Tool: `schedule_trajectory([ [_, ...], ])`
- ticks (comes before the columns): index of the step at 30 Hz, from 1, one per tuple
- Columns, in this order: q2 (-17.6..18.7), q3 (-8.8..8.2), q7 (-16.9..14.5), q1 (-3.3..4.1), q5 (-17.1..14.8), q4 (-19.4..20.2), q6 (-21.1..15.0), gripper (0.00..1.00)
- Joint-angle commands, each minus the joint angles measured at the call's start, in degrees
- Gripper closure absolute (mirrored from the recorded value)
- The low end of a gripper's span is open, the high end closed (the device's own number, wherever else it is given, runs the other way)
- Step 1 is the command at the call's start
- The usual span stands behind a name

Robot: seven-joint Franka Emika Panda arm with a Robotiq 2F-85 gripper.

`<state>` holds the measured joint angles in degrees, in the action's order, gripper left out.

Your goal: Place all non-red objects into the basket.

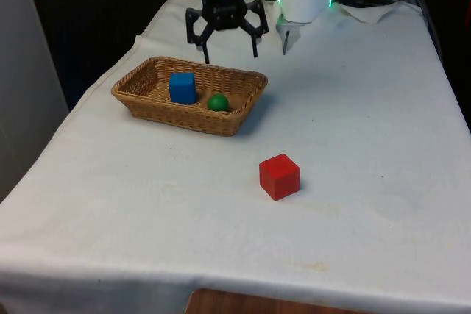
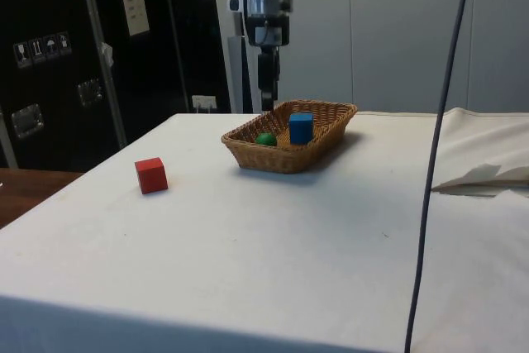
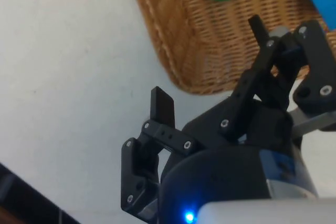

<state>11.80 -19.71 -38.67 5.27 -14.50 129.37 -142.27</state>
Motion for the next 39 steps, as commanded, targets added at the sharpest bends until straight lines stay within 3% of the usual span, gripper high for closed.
schedule_trajectory([
  [1,-0.40,0.06,0.23,0.11,0.00,0.11,0.23,0.00],
  [8,-3.04,1.15,3.61,1.15,0.92,1.20,1.60,0.00],
  [9,-2.69,1.26,2.52,0.80,0.06,0.86,1.66,0.00],
  [10,-3.21,1.38,3.95,1.32,0.92,1.32,1.66,0.00],
  [13,-3.78,2.23,5.21,1.66,1.03,1.66,1.95,0.00],
  [16,-4.01,2.92,6.13,1.89,1.03,1.72,2.18,0.00],
  [17,-3.78,3.04,5.04,1.55,0.17,1.49,2.01,0.00],
  [18,-4.07,3.21,6.42,2.01,1.03,1.72,2.29,0.00],
  [25,-4.58,5.67,9.11,2.41,1.03,1.83,2.86,0.00],
  [26,-4.41,5.90,8.08,2.01,0.17,1.49,2.92,0.00],
  [27,-4.64,5.96,9.34,2.41,1.03,1.83,2.92,0.00],
  [32,-4.76,7.85,11.40,2.75,1.09,1.78,3.04,0.00],
  [34,-4.47,8.14,10.43,2.41,0.17,1.55,2.92,0.00],
  [35,-4.76,8.48,12.03,2.81,1.15,1.78,2.98,0.00],
  [39,-4.93,9.91,13.64,3.04,1.26,1.72,2.92,0.00],
])
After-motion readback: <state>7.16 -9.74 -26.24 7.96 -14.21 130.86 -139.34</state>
